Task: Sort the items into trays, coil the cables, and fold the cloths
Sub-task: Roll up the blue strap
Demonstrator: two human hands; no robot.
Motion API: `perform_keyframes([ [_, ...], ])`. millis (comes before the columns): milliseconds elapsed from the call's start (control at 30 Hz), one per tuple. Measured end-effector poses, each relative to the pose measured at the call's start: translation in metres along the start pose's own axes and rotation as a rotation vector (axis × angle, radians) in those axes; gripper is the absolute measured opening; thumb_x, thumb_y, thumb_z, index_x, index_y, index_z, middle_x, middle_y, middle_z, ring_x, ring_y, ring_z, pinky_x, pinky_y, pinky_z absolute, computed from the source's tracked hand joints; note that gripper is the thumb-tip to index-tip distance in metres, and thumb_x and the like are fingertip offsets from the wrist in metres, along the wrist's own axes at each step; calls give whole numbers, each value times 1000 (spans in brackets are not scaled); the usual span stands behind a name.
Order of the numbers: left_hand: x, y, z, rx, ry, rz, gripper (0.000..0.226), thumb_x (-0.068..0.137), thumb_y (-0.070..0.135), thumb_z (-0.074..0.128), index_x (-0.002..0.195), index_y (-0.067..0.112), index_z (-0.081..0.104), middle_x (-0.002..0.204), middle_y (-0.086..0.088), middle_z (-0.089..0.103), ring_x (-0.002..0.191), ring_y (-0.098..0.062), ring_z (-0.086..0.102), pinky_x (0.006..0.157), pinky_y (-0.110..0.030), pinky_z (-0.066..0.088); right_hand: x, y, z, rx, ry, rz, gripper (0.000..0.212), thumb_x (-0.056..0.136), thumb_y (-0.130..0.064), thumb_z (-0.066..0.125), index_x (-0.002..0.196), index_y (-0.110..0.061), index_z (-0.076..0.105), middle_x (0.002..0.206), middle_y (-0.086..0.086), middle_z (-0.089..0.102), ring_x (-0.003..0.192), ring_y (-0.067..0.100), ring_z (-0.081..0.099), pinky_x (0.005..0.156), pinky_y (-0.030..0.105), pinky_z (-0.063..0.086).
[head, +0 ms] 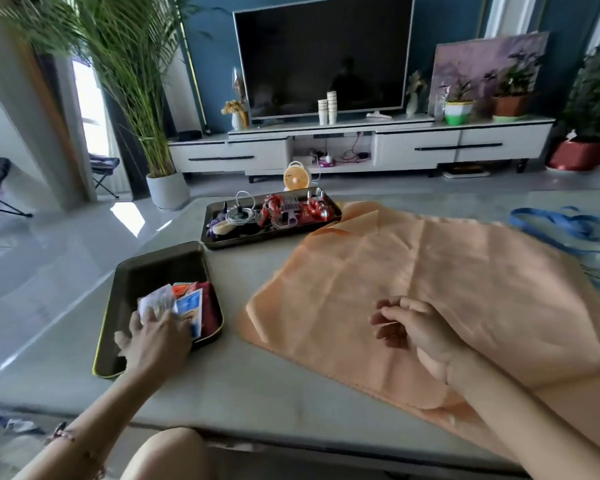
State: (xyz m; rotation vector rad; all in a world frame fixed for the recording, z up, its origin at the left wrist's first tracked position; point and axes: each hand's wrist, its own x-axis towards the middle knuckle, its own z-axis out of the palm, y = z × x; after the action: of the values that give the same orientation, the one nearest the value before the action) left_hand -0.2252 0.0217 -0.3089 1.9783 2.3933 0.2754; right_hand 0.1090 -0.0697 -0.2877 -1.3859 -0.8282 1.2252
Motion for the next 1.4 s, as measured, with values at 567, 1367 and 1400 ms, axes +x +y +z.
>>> perform_keyframes([
  [567,-114,344,52,-425,23,995,40,92,21,52,131,14,50,148,-10,34,136,-29,29,109,-40,24,30,3,-261,-355,1012,-26,21,89,-4,48,98,-2,67,92,13,69,84,30,65,75,34,53],
  [1367,-120,374,87,-187,-28,1052,85,69,50,-9,143,30,25,152,12,21,140,-7,12,113,-24,1,93,-33,-237,-346,941,45,38,92,-21,51,125,-5,42,123,16,49,107,31,54,89,39,46],
  [1400,-120,375,87,-188,-25,1051,84,69,50,-9,143,31,25,151,13,21,140,-7,12,113,-24,1,93,-39,-241,-145,911,20,26,93,-20,49,114,-4,48,111,13,54,96,27,57,80,34,48],
])
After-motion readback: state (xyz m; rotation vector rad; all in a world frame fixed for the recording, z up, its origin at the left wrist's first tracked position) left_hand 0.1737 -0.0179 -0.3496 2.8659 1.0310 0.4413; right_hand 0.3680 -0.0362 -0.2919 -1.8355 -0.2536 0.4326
